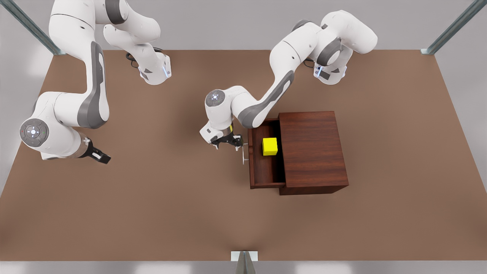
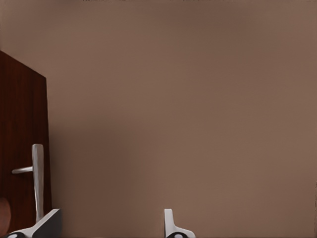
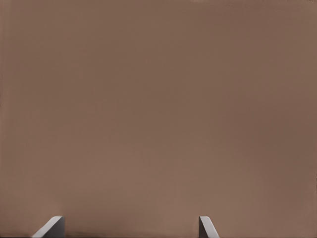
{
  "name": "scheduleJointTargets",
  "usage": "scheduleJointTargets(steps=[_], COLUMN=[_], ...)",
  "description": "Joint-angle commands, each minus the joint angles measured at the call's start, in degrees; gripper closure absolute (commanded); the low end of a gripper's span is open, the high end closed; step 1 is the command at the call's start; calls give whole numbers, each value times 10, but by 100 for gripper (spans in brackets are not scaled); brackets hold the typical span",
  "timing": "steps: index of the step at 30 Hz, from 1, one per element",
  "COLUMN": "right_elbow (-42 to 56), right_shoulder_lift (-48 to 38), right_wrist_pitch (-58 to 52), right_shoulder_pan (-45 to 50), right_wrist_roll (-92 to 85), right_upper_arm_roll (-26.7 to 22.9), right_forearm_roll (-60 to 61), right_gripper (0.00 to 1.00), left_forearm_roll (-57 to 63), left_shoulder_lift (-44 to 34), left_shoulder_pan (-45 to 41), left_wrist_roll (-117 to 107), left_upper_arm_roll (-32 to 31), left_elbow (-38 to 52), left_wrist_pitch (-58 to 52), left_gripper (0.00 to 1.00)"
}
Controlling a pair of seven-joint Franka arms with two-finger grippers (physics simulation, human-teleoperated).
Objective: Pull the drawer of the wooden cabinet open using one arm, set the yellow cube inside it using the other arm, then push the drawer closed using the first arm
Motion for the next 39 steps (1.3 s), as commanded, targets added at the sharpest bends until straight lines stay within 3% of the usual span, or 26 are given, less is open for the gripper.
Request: scheduleJointTargets(steps=[1, 39], right_elbow=[0, 1], right_shoulder_lift=[-1, 6], right_wrist_pitch=[-2, -1], right_shoulder_pan=[0, 0], right_wrist_roll=[-321, -312], right_upper_arm_roll=[0, 1], right_forearm_roll=[2, 1], right_gripper=[0, 0], left_forearm_roll=[19, 28], left_shoulder_lift=[5, -19], left_shoulder_pan=[0, 85], left_wrist_roll=[-261, 25], left_upper_arm_roll=[1, -4], left_elbow=[0, -72], left_wrist_pitch=[49, -46], left_gripper=[0, 0])
